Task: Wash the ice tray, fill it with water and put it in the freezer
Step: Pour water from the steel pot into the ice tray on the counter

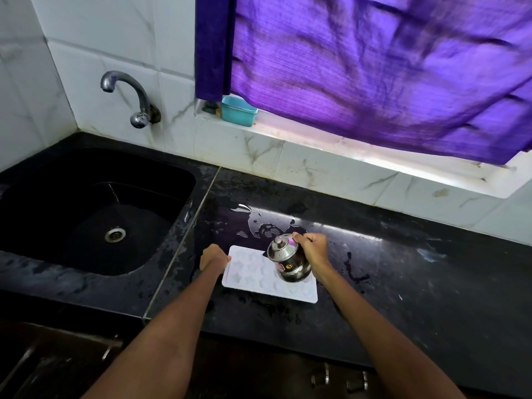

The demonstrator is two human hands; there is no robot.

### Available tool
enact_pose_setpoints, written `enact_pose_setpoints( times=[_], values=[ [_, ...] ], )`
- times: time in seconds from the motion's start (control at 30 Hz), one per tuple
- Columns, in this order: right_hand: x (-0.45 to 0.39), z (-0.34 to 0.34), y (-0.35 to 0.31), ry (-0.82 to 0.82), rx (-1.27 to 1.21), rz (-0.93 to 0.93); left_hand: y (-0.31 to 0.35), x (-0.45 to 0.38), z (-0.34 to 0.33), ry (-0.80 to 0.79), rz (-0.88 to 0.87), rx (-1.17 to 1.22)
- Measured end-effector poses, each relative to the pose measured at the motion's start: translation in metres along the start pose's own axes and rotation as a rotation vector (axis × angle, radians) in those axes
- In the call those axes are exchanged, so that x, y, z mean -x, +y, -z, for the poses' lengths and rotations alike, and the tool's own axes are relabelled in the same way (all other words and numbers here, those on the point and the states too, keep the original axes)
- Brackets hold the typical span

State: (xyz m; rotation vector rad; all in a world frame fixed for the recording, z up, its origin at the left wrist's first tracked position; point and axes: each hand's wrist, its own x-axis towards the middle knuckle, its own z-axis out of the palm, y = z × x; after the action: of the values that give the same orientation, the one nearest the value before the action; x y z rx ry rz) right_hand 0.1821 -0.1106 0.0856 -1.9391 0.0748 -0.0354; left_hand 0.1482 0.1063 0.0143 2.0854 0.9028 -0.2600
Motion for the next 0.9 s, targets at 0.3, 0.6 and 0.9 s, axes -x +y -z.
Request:
enact_pose_setpoints(
  times=[0.3,0.6,0.9],
  values=[
    [-0.004,0.016,-0.003,0.061,-0.138,-0.111,0.001,0.005,0.002,0.002,0.003,0.004],
    [0.0,0.026,0.01,0.038,-0.023,-0.043,0.002,0.008,0.004,-0.004,0.011,0.018],
    [-0.001,0.029,0.019,0.016,0.042,0.003,0.003,0.008,0.003,0.008,0.002,-0.006]
  ],
)
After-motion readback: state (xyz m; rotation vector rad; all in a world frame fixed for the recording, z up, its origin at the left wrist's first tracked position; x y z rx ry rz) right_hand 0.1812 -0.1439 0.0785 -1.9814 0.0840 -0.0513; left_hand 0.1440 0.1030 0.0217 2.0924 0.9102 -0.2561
